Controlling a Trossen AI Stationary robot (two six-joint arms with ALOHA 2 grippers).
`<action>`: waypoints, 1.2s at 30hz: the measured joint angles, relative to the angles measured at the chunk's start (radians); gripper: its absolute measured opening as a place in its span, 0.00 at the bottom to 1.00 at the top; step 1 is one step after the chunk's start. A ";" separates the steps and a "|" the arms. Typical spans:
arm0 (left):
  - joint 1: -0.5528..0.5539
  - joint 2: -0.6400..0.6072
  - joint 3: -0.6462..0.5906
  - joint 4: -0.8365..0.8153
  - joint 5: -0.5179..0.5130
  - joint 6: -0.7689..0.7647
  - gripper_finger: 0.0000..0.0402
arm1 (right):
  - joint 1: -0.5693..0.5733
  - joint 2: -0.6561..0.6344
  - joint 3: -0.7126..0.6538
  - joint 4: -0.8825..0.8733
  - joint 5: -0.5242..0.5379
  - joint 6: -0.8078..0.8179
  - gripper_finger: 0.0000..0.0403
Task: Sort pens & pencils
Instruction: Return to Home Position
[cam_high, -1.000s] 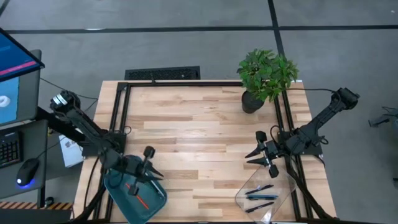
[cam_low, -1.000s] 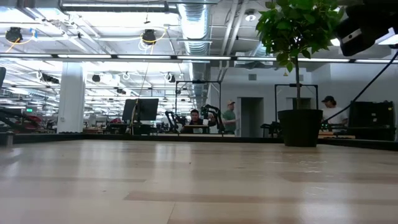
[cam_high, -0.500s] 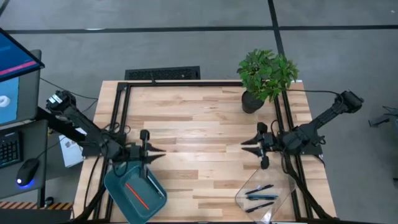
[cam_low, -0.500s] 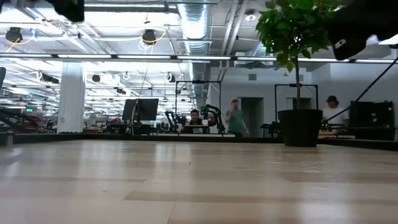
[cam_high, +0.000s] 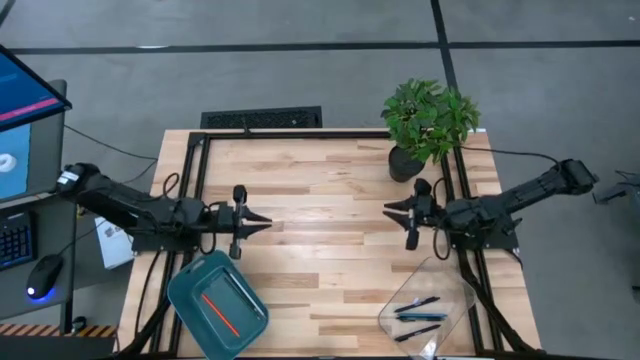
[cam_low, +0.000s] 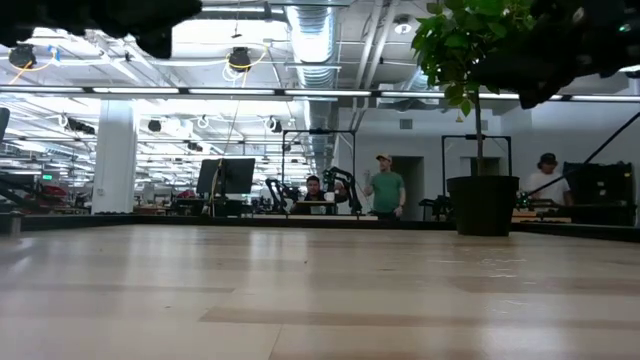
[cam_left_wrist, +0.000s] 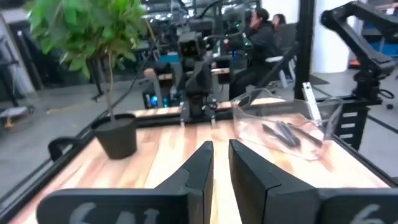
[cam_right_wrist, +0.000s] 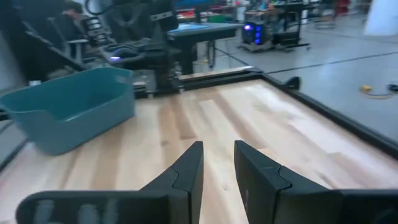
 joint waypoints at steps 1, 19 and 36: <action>0.020 0.000 0.000 -0.008 0.019 -0.013 0.11 | -0.013 0.000 0.000 0.000 -0.005 -0.006 0.28; 0.254 0.010 0.001 -0.033 0.264 0.015 0.11 | -0.190 0.000 0.000 0.000 -0.014 -0.090 0.28; 0.265 0.010 0.001 -0.029 0.296 0.017 0.11 | -0.151 -0.264 0.000 -0.189 -0.030 -0.192 0.28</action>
